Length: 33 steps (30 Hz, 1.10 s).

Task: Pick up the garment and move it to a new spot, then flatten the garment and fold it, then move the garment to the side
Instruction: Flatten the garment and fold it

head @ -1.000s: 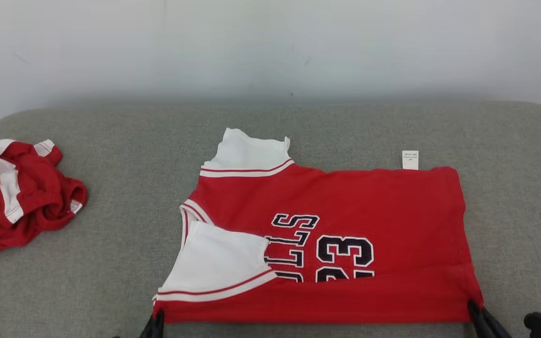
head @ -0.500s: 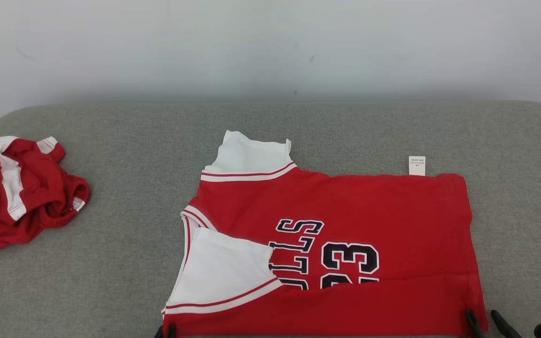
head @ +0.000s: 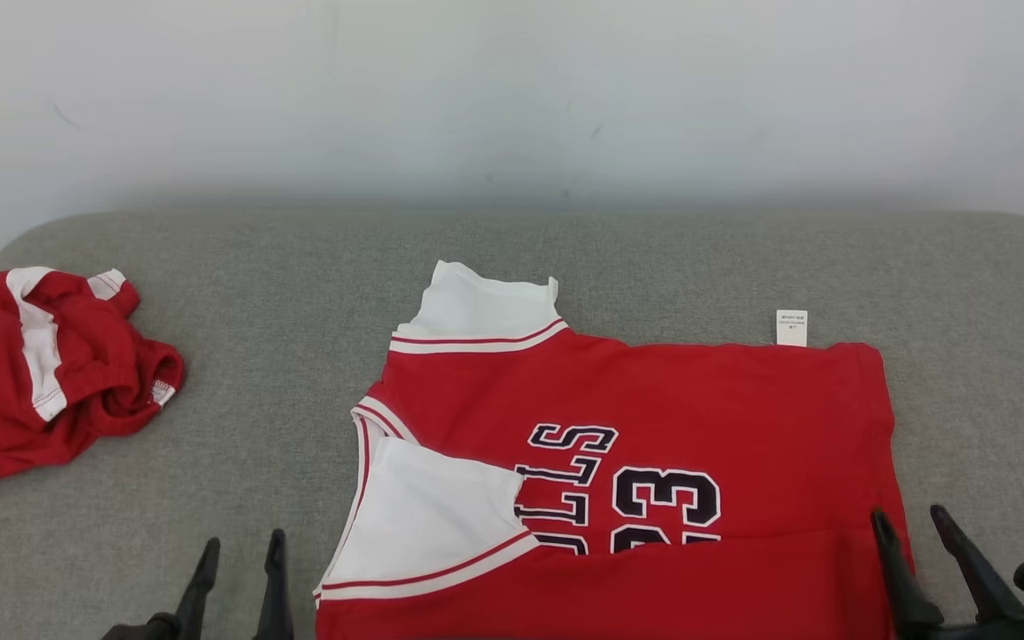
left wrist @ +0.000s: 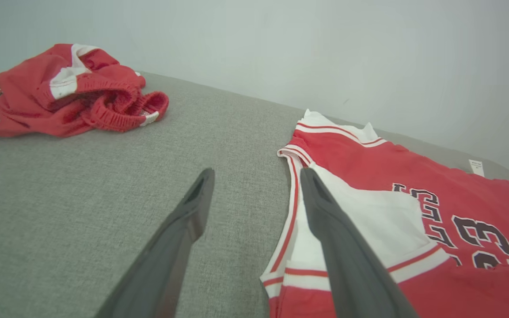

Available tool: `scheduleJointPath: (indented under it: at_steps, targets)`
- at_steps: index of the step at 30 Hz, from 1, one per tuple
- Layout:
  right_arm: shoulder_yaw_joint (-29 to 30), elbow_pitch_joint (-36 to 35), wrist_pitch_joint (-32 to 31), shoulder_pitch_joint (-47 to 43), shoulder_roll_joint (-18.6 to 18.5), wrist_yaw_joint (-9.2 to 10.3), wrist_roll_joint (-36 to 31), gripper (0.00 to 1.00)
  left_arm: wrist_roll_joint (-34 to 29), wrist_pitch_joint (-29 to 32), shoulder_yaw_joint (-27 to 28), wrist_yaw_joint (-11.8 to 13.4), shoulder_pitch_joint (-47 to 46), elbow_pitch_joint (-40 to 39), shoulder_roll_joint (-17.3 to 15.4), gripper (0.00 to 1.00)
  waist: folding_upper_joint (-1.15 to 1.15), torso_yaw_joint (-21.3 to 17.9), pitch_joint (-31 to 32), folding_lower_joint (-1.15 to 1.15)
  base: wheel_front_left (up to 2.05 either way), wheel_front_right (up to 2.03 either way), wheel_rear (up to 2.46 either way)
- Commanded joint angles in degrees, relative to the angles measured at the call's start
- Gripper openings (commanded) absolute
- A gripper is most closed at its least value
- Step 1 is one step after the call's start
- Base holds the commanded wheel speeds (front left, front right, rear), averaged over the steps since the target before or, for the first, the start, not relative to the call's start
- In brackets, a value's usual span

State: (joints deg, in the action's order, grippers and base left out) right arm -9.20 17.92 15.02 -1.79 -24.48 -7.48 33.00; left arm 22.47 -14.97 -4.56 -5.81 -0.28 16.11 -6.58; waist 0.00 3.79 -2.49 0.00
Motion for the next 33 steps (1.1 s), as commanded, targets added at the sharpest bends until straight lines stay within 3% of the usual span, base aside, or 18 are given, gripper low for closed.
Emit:
scheduleJointPath:
  at_steps: [1,8,18,27,33]
  targets:
    - [1.09,-0.80,0.19,0.28,1.29,0.00,-1.41,1.00,-1.55,-0.18,1.08,-0.12,0.95,-1.52,0.59,1.00,0.00,-0.06,0.26,0.00,0.00,0.00,0.00]
    - [6.13,-3.31,0.21,-0.43,8.76,0.00,-7.04,1.00,-7.63,-0.19,4.95,-0.66,2.93,-6.73,2.68,1.00,0.00,-0.40,1.35,0.00,0.00,0.00,0.00]
    - [10.55,-8.01,0.21,-3.13,14.99,0.00,-15.47,1.00,-14.63,-0.19,6.22,-1.19,5.06,-6.89,3.44,1.00,0.00,0.03,1.53,0.00,0.00,0.00,0.00]
    - [10.81,-8.94,0.21,-2.22,15.82,0.00,-16.89,1.00,-13.38,-0.19,7.27,-1.61,2.86,-6.24,3.70,1.00,0.00,-0.83,-0.31,0.00,0.00,0.00,0.00]
    - [9.53,-9.46,0.22,2.79,14.32,0.00,-16.05,1.00,-11.49,-0.19,6.58,-1.64,-4.18,-3.72,2.67,1.00,0.00,-4.05,-3.13,0.00,0.00,0.00,0.00]
